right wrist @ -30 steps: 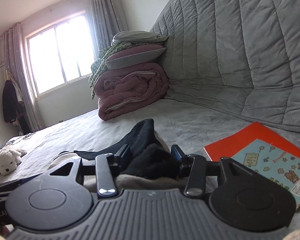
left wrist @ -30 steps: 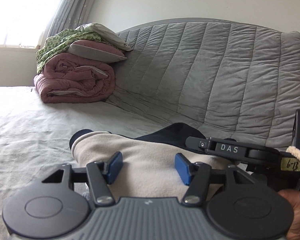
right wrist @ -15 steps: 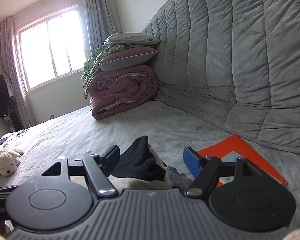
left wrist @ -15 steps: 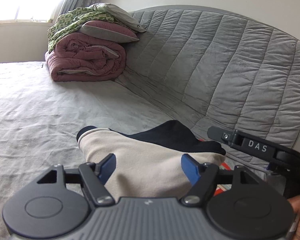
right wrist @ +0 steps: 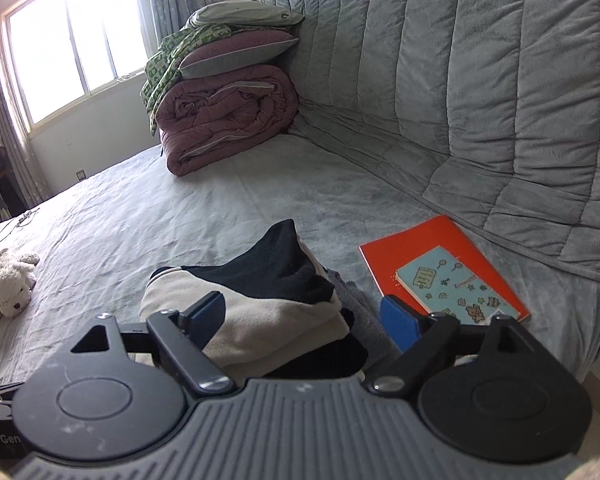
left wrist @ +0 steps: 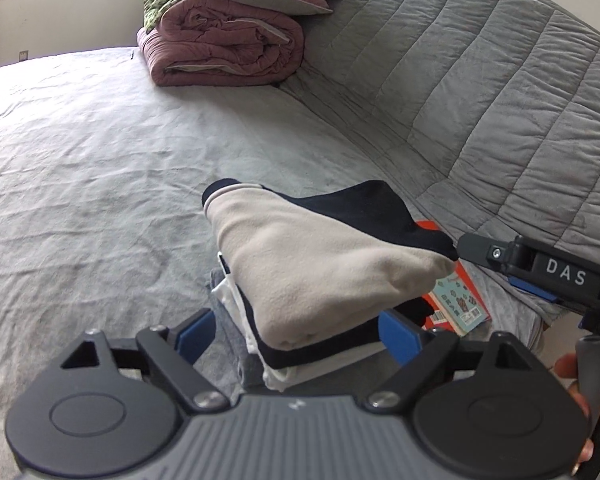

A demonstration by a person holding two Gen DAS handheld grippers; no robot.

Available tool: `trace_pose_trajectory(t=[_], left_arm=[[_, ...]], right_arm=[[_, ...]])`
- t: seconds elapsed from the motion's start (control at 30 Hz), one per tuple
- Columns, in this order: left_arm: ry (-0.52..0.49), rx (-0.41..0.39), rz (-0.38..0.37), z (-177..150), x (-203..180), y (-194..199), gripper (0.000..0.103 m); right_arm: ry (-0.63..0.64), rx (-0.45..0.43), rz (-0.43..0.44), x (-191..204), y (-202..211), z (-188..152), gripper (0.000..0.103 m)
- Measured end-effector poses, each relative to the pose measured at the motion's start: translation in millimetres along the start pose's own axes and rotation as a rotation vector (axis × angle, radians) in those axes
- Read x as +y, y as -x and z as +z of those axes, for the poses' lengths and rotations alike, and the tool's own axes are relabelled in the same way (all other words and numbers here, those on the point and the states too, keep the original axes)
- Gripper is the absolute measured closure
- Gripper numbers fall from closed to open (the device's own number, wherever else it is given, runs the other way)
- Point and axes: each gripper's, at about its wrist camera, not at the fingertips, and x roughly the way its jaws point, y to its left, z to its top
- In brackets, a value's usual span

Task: Fold clothes

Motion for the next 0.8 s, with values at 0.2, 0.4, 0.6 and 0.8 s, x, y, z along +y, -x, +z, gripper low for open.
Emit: trace_pose_trajectory(t=[0.2,0.4,0.6,0.8], left_arm=[[0.024,0.143,0.059,-4,6,-8,0.001],[0.059,0.221,0.087,-12,12,-15,0.001],[0.035,0.214,0.113,-9,11,-13,0.001],[0.026,0.205,0.118,-4,10,-10,0.001]], right_arm=[[-0.014,0.128,-0.014,7,3,0,0.000],[0.024,0.214,-0.051,15,0,-4,0.000],[0.034,0.242,-0.050,16,-1,-6,0.000],[0.032,0.250,-0.051,17,-1,-4,0.000]])
